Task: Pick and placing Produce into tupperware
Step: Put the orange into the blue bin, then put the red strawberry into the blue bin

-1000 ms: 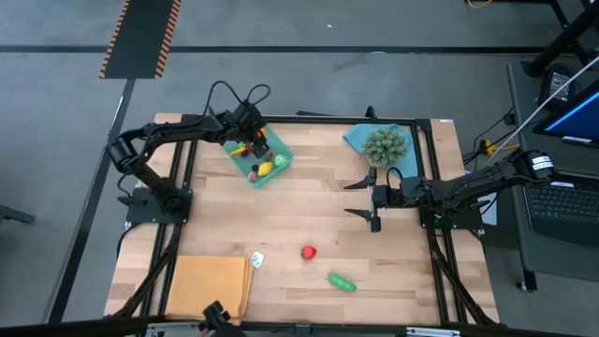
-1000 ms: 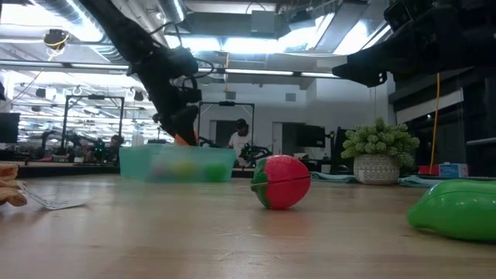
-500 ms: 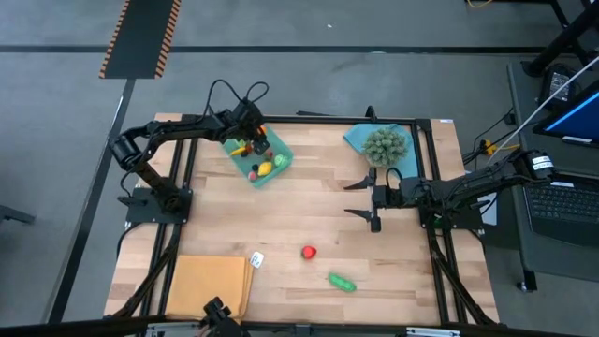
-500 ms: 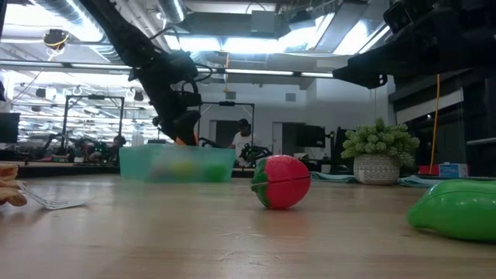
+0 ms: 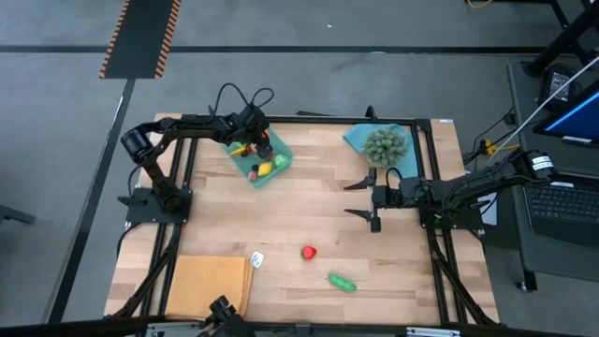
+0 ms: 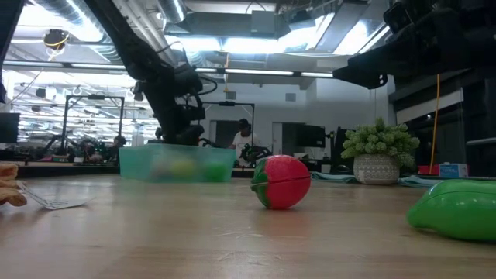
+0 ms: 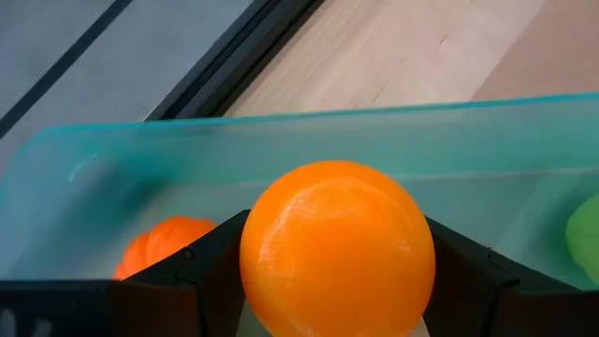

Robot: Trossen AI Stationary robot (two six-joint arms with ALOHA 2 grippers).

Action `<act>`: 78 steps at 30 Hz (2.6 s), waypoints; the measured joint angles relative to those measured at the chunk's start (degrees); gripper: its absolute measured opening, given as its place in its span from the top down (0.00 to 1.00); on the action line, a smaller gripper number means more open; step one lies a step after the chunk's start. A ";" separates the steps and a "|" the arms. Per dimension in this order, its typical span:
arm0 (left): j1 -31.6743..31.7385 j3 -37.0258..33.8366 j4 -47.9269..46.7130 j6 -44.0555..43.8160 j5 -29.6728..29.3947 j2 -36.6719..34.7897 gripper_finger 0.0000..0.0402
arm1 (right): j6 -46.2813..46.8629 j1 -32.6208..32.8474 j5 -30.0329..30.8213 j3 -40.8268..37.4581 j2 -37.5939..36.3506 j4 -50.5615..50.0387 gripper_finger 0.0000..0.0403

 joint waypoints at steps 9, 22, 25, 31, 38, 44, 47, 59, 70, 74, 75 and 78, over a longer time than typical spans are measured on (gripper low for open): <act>0.00 0.00 -0.01 0.07 0.00 0.33 0.40 | -0.05 0.00 0.00 0.00 0.00 -0.03 0.23; 0.00 0.00 -0.10 0.00 0.00 0.33 0.35 | 0.10 0.00 -0.02 0.00 0.00 -0.04 0.23; 0.00 0.00 -0.09 0.07 -0.04 0.33 0.35 | 0.10 0.00 -0.02 0.00 0.00 -0.07 0.23; -0.01 0.00 0.04 0.53 -2.58 0.31 0.35 | 0.12 0.00 -0.02 0.00 0.00 -0.07 0.23; -1.18 0.00 0.05 0.44 -2.54 0.31 0.34 | 0.14 0.00 -0.04 0.00 0.00 -0.08 0.23; -1.18 0.00 -0.08 0.92 -0.97 0.31 0.32 | 0.17 0.00 -0.07 0.00 0.00 -0.09 0.23; -1.22 0.00 -0.72 0.95 -0.59 0.29 0.29 | 0.17 0.00 -0.07 0.00 0.00 -0.09 0.23; -1.65 -0.04 -1.13 2.76 -0.61 -5.37 0.25 | 0.17 0.02 -0.09 0.00 0.01 -0.09 0.23; -9.48 -3.83 -2.20 1.68 -0.17 -19.45 0.24 | 0.06 0.02 -0.09 0.00 0.02 -1.45 0.23; -14.62 -9.61 3.16 0.20 -0.13 -24.12 0.26 | 0.03 0.02 -0.09 0.00 0.02 -1.64 0.23; -15.98 -10.86 4.51 -0.39 -0.14 -25.22 0.26 | 0.01 0.02 -0.09 0.00 0.02 -1.79 0.23; -19.81 -13.88 6.81 -1.81 -0.17 -28.93 0.26 | 0.00 0.02 -0.09 0.00 0.02 -1.90 0.23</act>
